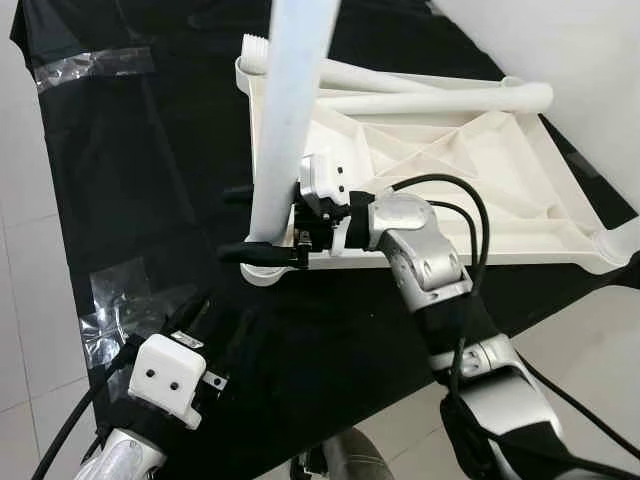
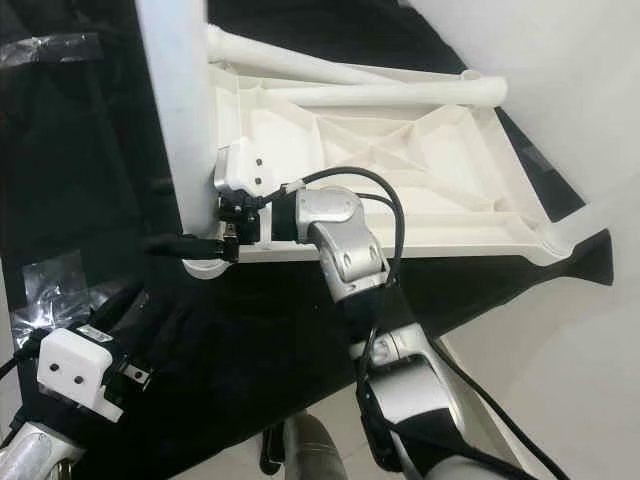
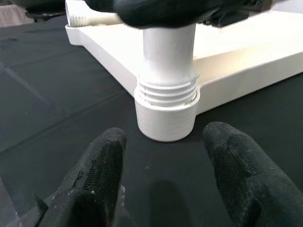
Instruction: Building children table
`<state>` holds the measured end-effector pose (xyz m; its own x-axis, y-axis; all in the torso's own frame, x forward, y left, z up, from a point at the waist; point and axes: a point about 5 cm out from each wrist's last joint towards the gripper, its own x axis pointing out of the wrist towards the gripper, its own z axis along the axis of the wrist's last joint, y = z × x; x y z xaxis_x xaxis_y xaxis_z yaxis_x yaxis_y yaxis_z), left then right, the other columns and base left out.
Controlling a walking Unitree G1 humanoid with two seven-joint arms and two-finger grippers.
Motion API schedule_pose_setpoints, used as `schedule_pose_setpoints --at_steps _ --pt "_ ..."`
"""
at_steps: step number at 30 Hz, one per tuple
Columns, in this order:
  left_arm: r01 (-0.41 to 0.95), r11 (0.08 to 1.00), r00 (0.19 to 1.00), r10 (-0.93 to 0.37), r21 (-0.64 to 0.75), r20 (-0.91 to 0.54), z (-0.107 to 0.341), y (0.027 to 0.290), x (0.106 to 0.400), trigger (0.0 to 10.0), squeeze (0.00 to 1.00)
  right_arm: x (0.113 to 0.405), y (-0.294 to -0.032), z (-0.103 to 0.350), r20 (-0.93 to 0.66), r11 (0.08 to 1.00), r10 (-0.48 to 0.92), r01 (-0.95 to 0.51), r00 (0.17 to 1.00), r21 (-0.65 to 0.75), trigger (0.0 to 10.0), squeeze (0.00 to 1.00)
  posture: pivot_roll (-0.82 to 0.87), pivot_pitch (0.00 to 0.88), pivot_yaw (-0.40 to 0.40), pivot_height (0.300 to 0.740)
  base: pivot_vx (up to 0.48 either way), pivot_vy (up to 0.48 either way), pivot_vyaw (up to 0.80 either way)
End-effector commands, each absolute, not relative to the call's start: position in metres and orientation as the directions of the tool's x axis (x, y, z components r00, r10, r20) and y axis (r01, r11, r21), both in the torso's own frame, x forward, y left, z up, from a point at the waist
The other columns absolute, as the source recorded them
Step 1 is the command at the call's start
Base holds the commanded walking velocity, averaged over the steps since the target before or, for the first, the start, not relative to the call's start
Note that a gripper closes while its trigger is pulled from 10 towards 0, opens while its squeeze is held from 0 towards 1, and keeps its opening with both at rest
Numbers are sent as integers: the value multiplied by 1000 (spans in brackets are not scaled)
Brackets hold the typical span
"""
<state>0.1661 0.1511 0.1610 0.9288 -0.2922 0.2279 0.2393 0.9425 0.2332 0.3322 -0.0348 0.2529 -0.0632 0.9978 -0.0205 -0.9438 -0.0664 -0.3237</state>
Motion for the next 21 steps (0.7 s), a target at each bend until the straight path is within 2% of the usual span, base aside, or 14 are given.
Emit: schedule_pose_setpoints --at_steps 1,2,3,11,13,15,16,17,18,19,20,21 --pt "246 941 933 -295 232 206 156 149 163 10000 0 333 -37 252 -15 -96 995 -944 -96 -315 10000 0 299 288 -213 740 0 0 0" --pt "245 941 933 -294 232 205 156 149 162 10000 0 338 -36 253 -12 -118 993 -951 -119 -287 10000 0 304 289 -213 740 0 0 0" --pt "245 941 934 -294 232 205 156 148 162 10000 0 340 -35 252 -5 -117 993 -957 -120 -264 0 0 308 289 -212 740 0 0 0" --pt "246 941 934 -294 232 202 156 148 160 10000 0 347 -36 246 -9 -143 989 -964 -144 -226 0 0 309 291 -209 740 0 0 0" --pt "247 941 934 -295 232 200 156 148 160 10000 0 348 -43 238 -4 -124 992 -970 -126 -210 0 0 304 293 -203 740 0 0 0" --pt "248 941 934 -296 231 199 156 148 160 10000 0 349 -52 230 -5 -53 999 -978 -53 -204 0 0 300 293 -202 740 0 0 0" --pt "248 941 934 -296 231 199 156 148 160 10000 0 349 -52 230 -5 -53 999 -978 -53 -204 0 0 300 293 -202 740 0 0 0" --pt "249 941 934 -296 231 199 156 148 160 10000 0 352 -55 224 -11 29 999 -979 32 -201 0 0 288 295 -210 740 0 0 0" --pt "249 941 934 -296 231 199 156 148 160 10000 0 352 -55 224 -11 29 999 -979 32 -201 0 0 288 295 -210 740 0 0 0" --pt "250 940 934 -297 231 199 156 148 160 10000 0 353 -58 219 -10 103 994 -975 107 -195 0 0 288 295 -210 740 0 0 0" --pt "250 940 934 -297 231 199 156 148 160 10000 0 353 -58 219 -10 103 994 -975 107 -195 0 0 288 295 -210 740 0 0 0" --pt "248 941 934 -296 232 200 157 150 159 10000 0 342 -50 184 23 589 808 -805 589 -70 0 0 268 313 -212 740 0 0 0"
